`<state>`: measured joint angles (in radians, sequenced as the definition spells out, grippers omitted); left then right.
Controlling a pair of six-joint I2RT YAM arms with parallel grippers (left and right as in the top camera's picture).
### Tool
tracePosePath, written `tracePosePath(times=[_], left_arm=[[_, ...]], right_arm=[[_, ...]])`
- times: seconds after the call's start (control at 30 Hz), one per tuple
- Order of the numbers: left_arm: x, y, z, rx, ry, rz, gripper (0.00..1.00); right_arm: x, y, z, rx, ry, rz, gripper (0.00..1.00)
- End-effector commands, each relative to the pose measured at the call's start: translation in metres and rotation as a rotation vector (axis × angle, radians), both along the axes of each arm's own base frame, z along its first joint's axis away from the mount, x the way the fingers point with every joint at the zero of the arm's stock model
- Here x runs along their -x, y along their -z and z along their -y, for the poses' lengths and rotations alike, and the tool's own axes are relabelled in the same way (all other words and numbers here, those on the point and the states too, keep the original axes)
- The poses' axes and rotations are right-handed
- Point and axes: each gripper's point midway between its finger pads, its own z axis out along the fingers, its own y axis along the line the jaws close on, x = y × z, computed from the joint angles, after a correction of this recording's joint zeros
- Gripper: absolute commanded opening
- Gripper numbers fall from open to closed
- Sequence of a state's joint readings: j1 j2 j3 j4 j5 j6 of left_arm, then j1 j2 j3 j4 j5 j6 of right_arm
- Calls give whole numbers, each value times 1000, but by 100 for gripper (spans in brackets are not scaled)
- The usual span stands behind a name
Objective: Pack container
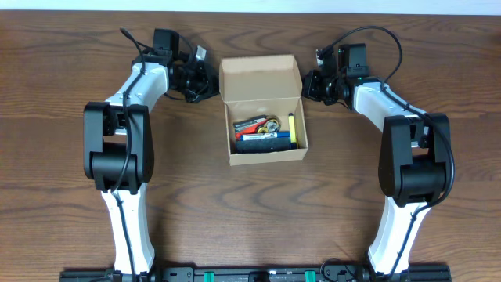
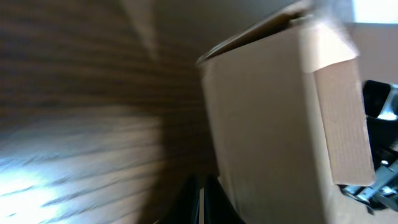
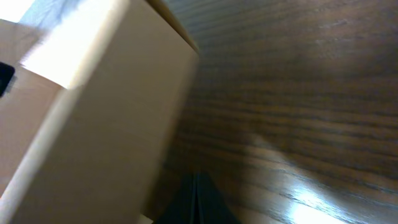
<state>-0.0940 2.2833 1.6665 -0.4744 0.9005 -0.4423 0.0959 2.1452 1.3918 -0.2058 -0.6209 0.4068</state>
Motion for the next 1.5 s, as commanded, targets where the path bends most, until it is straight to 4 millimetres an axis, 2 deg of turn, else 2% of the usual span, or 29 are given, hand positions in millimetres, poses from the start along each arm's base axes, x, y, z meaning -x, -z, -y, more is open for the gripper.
tracePosePath(times=[0.0, 0.17, 0.47, 0.73, 0.97, 1.13, 1.2, 1.33, 1.47], left_arm=[[1, -11, 13, 92, 39, 19, 6], [-7, -29, 17, 171, 71, 98, 6], [-11, -60, 20, 204, 133, 229, 5], [-11, -111, 20, 182, 173, 397, 6], [-2, -154, 21, 173, 208, 514, 6], [11, -174, 21, 156, 242, 561, 6], [17, -177, 21, 151, 253, 560, 6], [36, -179, 27, 129, 309, 560, 6], [58, -168, 29, 29, 352, 506, 6]], right_arm=[[2, 4, -11, -25, -15, -15, 1], [-3, -7, -14, -77, -40, 27, 1], [-20, -47, -16, -216, -125, 204, 1], [-21, -78, -20, -272, -186, 305, 1], [-21, -121, -20, -247, -223, 435, 1], [-13, -158, -20, -219, -255, 527, 1], [-8, -166, -20, -206, -268, 540, 1], [12, -173, -22, -159, -321, 534, 1], [36, -166, -24, -72, -369, 488, 1]])
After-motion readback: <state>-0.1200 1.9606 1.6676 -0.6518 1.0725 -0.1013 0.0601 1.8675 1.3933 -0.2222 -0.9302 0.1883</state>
